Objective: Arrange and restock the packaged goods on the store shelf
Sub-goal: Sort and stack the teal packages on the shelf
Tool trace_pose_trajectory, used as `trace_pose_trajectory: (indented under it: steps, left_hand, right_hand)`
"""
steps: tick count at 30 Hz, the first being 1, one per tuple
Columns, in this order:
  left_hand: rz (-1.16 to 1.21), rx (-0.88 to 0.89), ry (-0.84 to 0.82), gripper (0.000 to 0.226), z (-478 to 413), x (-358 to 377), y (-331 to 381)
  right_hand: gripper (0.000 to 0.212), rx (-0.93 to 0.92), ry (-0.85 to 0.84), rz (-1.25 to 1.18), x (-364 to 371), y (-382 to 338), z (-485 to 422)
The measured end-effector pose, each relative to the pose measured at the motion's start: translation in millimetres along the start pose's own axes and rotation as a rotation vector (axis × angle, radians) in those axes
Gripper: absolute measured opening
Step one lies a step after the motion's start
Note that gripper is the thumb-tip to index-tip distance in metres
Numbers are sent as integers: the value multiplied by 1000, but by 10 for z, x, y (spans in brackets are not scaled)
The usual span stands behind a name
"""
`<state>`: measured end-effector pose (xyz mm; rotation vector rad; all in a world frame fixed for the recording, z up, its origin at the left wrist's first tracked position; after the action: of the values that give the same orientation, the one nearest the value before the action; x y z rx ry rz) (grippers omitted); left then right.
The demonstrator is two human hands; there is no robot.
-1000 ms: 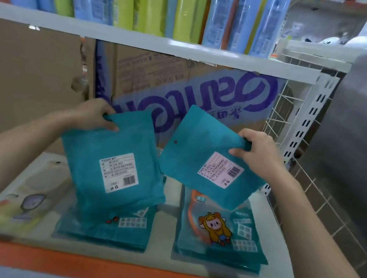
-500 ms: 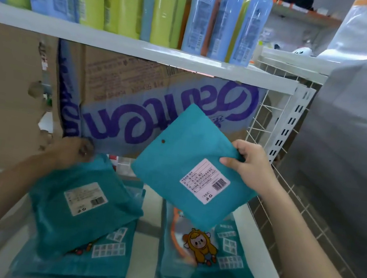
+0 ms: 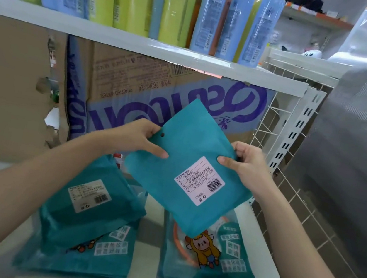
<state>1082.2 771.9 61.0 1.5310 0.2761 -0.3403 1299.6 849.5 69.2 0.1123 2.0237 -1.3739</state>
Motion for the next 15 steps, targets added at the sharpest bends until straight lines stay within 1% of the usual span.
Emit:
trace_pose_trajectory:
  steps: [2,3,4,6,7,9,12,13,15]
  left_hand:
    - [-26,12,78,17,-12,-5,21]
    - [-41,25,114,15,-14,-7,49]
    - [-54,36,150,13,-14,-7,88]
    - [-76,45,221,10,-13,-1,175]
    - [-78,35,251,9,-15,7,209]
    - [-58,1,305,5,-30,25,258]
    - [-50,-48,353,7,-64,50,303]
    - [-47,-61,362,7,-71,59,315]
    - [-31,-77,376,11,-91,78,332]
  right_hand:
    - [11,2,24,32,17,34,-30]
    - [11,-5,49,82,19,59,-44]
    - [18,-16,86,166,16,81,-44]
    - [50,-45,155,373,31,69,46]
    - [63,-70,165,422,73,35,129]
    - [80,-98,96,427,259,7,317]
    - [101,-47,-82,400,632,44,588]
    - [106,-42,-105,376,736,60,651]
    - [110,-60,-87,306,904,60,731]
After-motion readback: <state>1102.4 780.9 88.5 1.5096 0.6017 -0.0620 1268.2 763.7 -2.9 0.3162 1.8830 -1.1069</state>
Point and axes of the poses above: each hand's wrist, its own z-axis away from the middle knuckle, its own x-axis out of the palm, y = z × x, the point moved 5 cm from there along -z, towards the middle knuckle, and after that the axes turned 8 degrees about z, right-handed, at the moved point
